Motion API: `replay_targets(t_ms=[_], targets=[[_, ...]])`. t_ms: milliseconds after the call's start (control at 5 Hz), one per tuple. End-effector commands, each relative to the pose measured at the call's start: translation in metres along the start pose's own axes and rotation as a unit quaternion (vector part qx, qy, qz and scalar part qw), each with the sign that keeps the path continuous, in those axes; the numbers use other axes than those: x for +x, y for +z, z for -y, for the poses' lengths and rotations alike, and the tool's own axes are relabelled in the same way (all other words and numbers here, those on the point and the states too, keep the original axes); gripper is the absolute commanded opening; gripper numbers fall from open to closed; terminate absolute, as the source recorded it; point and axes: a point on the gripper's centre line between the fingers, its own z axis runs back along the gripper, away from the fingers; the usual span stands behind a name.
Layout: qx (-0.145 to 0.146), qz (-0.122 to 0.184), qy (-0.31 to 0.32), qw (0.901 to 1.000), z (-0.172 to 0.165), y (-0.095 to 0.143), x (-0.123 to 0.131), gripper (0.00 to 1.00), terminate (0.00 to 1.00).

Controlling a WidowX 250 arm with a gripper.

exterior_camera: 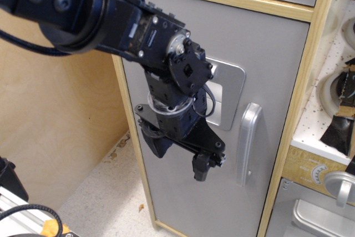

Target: Open fridge

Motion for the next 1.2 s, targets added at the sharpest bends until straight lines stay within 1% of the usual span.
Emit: replay_targets(t_ms=[0,200,400,600,800,1000], targets=[[0.0,0.0,0.0,1.0,0.0,0.0,0.0,1.0,0.0],[0.006,0.018,0.018,0.9997,0.009,-0.019,0.023,1.0,0.0],[-0.013,0.03,0.019,0.9993,0.018,-0.031,0.049,1.0,0.0],[-0.025,0.04,0.015,0.9988,0.03,-0.044,0.067,1.0,0.0],[-0.042,0.068,0.026,0.9965,0.04,-0.052,0.081,1.0,0.0],[-0.038,0.092,0.016,0.9949,0.042,-0.058,0.095,1.0,0.0]])
